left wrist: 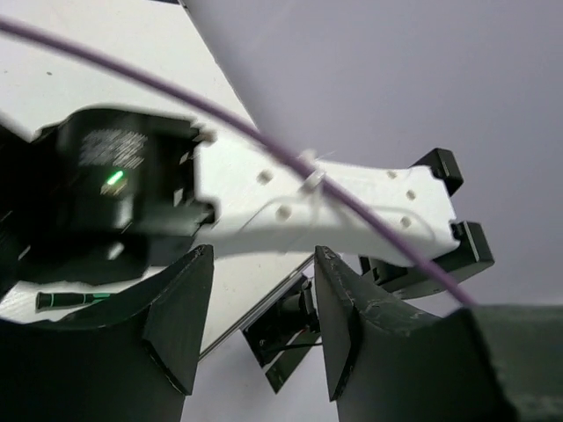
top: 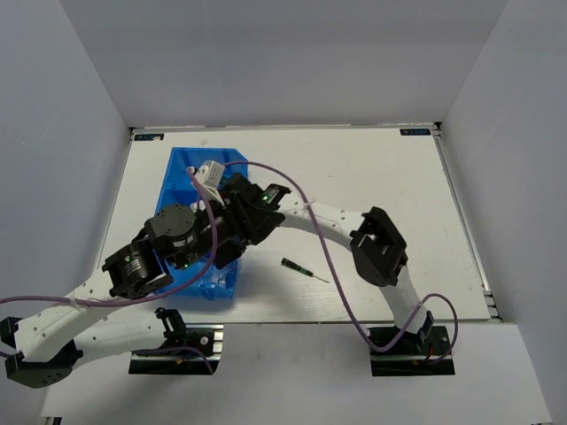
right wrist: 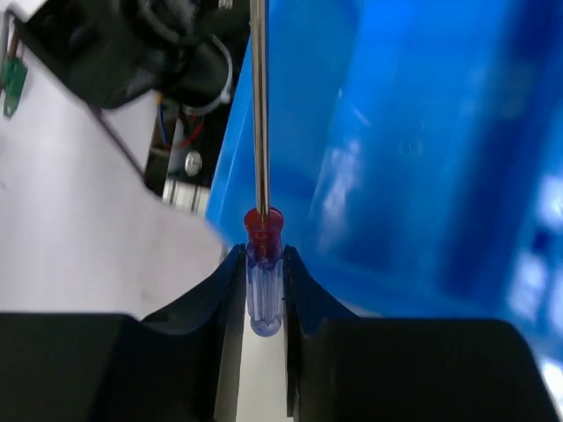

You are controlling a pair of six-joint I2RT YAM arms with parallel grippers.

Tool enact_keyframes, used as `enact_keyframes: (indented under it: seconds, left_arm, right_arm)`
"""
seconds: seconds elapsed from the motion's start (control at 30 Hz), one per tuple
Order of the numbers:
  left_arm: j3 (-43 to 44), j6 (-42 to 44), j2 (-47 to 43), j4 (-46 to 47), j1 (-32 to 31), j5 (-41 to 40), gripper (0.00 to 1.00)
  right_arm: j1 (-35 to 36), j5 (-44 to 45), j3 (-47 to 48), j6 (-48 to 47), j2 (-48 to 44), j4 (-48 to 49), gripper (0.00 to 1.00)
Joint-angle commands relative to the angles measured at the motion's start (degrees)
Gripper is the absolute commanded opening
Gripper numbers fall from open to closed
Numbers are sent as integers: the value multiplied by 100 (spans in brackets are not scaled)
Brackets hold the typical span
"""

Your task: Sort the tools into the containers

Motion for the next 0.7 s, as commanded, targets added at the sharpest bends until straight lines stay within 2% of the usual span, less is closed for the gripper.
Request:
enact_keyframes:
  seconds: [0.0, 0.1, 0.17, 0.2, 0.23, 0.3, 0.33, 0.4, 0.53, 0.57, 0.63, 0.67]
  left_arm:
    - [-6, 185, -31, 96, -24, 184, 60]
    - [46, 185, -153, 44, -24, 184, 60]
    - [-15, 185, -311, -9, -24, 184, 60]
    - [-15, 185, -373, -9, -24, 131, 60]
    - [-67, 185, -495, -70, -24, 70, 60]
    - [-68, 132, -549, -140, -24, -9, 60]
    - [-68, 54, -628, -254, -24, -10, 60]
    - [-68, 53, -628, -439, -24, -89, 60]
    - [-15, 1, -681, -624, -24, -142, 56]
    - [-15, 1, -681, -624, -24, -142, 47]
    - [-15, -52, -812, -685, -24, -142, 34]
    - [-15, -113, -813, -738, -24, -142, 24]
  right_arm:
    - [195, 254, 477, 844, 328, 944, 0]
    - [309, 404, 531, 1293, 433, 1312, 0]
    - [388, 667, 531, 1503, 478, 1418, 8]
    - [388, 703, 531, 1539, 521, 1471, 13]
    - [388, 799, 557, 1540, 548, 1567, 28]
    - [353, 870, 636, 1681, 601, 1603, 39]
    - [344, 957, 671, 1663, 601, 1560, 51]
    - [274, 1002, 663, 1619, 522, 1542, 56]
    - [54, 976, 479, 1619, 154, 1498, 56]
    - [-120, 976, 426, 1619, 74, 1498, 55]
    - [-305, 1020, 181, 1627, -205, 1445, 45]
    - [-376, 1229, 119, 1645, -277, 1314, 25]
